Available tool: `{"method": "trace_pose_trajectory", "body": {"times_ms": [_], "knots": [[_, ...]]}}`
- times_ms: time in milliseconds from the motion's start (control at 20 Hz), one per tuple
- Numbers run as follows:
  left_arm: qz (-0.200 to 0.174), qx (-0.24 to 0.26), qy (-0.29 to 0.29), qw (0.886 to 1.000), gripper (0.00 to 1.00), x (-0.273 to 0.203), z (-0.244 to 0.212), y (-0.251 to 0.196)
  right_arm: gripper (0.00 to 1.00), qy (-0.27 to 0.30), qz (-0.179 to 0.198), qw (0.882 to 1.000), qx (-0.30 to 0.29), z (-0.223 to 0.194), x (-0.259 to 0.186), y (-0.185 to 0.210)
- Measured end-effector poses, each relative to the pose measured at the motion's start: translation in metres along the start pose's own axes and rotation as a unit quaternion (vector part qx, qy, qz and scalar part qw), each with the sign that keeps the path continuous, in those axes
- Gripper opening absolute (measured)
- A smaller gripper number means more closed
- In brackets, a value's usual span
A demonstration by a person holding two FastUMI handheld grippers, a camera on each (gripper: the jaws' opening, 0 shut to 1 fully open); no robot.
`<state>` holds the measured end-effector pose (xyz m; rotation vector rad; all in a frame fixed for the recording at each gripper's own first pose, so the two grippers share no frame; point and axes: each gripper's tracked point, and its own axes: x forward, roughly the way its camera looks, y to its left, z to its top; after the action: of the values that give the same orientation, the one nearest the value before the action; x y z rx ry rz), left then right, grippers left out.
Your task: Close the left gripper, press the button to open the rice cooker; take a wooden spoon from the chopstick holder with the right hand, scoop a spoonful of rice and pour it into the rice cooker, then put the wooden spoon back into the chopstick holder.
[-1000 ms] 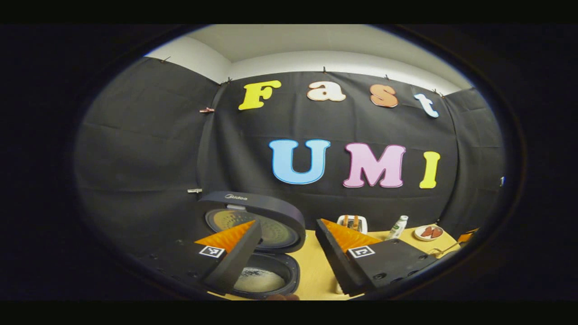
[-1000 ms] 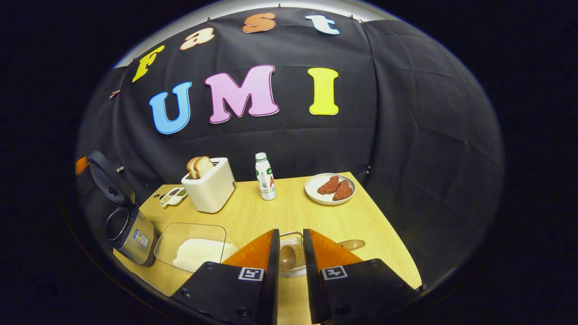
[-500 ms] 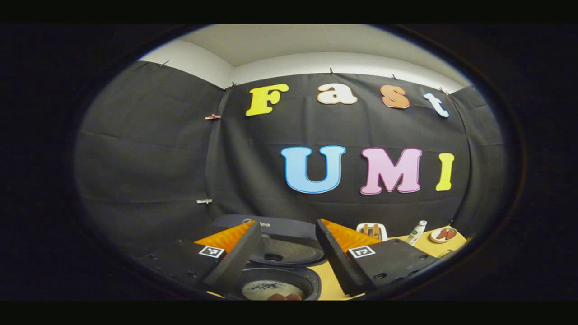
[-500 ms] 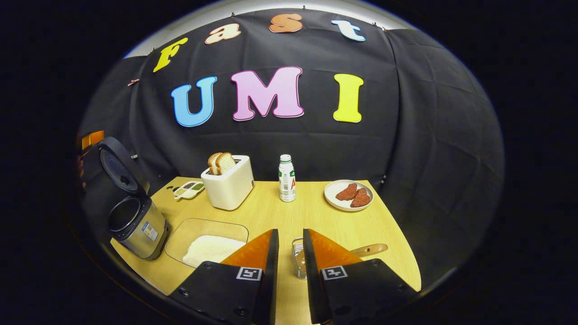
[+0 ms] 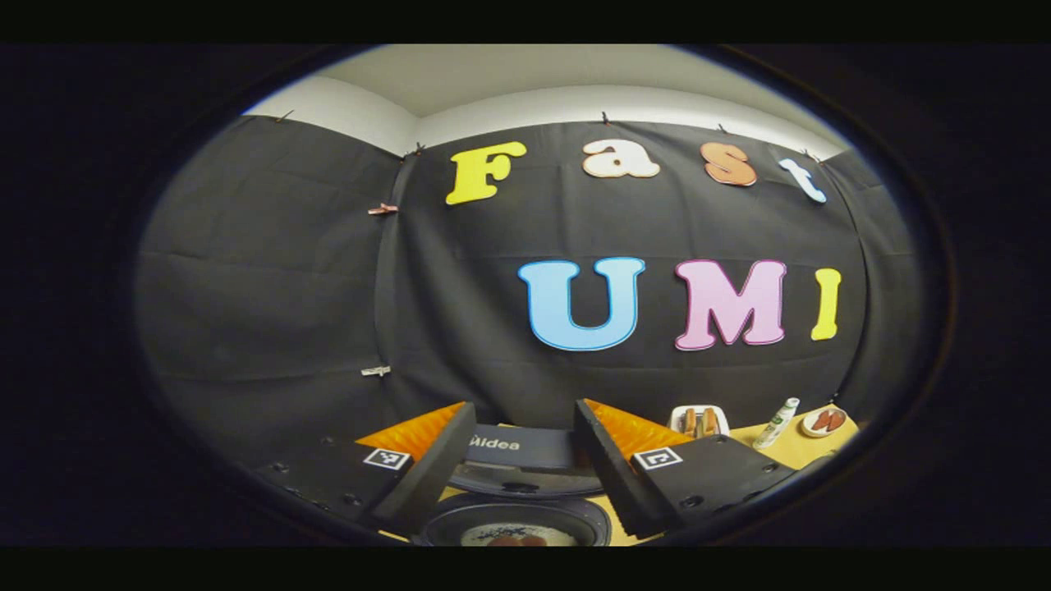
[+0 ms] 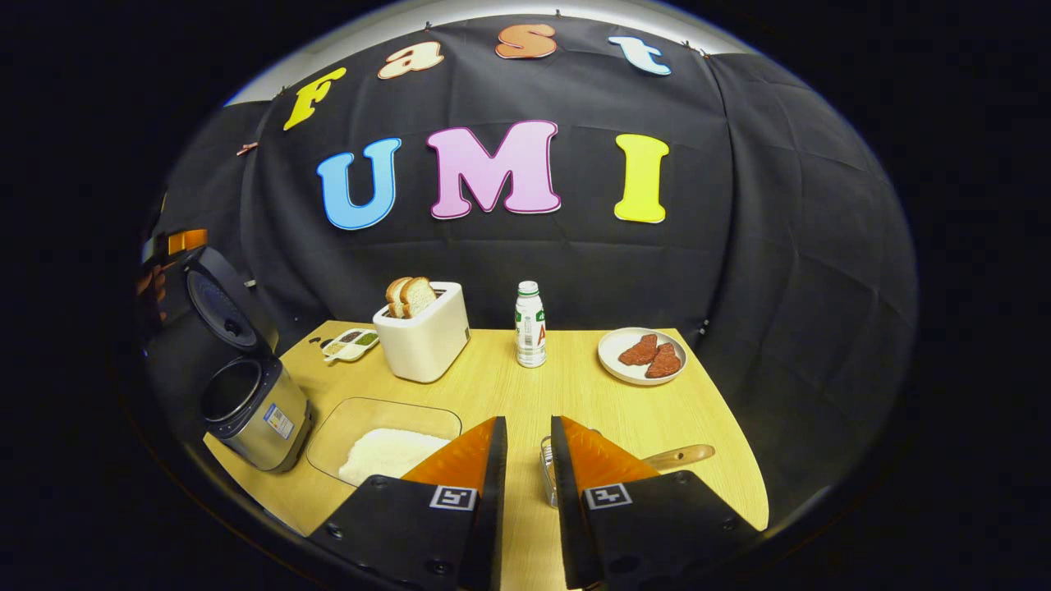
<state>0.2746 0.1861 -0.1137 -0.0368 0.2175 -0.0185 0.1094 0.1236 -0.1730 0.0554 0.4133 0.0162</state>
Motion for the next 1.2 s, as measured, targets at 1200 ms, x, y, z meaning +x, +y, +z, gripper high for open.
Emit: {"method": "trace_pose_trajectory", "body": {"times_ms": [1200], "knots": [[0.005,-0.017,0.045,0.999,0.88,-0.081,-0.054,0.008,0.29,-0.019,0.017,1.000,0.008,0.006,-0.012,0.009]]}}
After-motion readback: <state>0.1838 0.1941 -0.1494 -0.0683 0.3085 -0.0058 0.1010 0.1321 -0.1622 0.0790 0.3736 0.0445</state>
